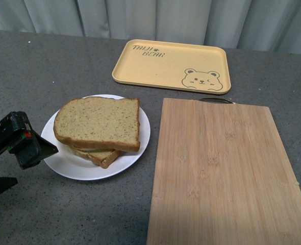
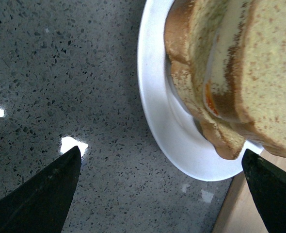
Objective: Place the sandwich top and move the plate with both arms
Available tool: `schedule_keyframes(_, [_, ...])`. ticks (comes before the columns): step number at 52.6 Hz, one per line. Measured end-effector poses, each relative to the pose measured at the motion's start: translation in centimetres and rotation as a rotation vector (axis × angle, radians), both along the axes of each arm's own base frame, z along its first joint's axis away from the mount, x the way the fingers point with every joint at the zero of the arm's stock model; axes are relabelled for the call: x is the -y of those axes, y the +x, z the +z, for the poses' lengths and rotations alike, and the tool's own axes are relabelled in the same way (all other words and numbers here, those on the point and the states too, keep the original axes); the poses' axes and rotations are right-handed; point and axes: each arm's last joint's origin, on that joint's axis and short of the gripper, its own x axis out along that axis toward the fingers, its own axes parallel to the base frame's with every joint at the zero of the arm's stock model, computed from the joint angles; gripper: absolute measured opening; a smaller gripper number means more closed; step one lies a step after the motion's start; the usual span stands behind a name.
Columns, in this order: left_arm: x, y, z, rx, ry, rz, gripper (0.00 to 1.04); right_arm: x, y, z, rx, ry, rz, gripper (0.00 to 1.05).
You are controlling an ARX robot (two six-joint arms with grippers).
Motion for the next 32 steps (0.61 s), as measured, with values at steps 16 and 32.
schedule_keyframes(16, [0.5,1.6,-1.1,-0.020,-0.005,0.003,0.98,0.0,0.0,0.0,0.000,0.000,0.000,0.95])
schedule_keyframes(32, [0.6,3.2,-2.3,-0.071,-0.028,0.032,0.68,0.0,0.0,0.0,0.000,0.000,0.000,0.95])
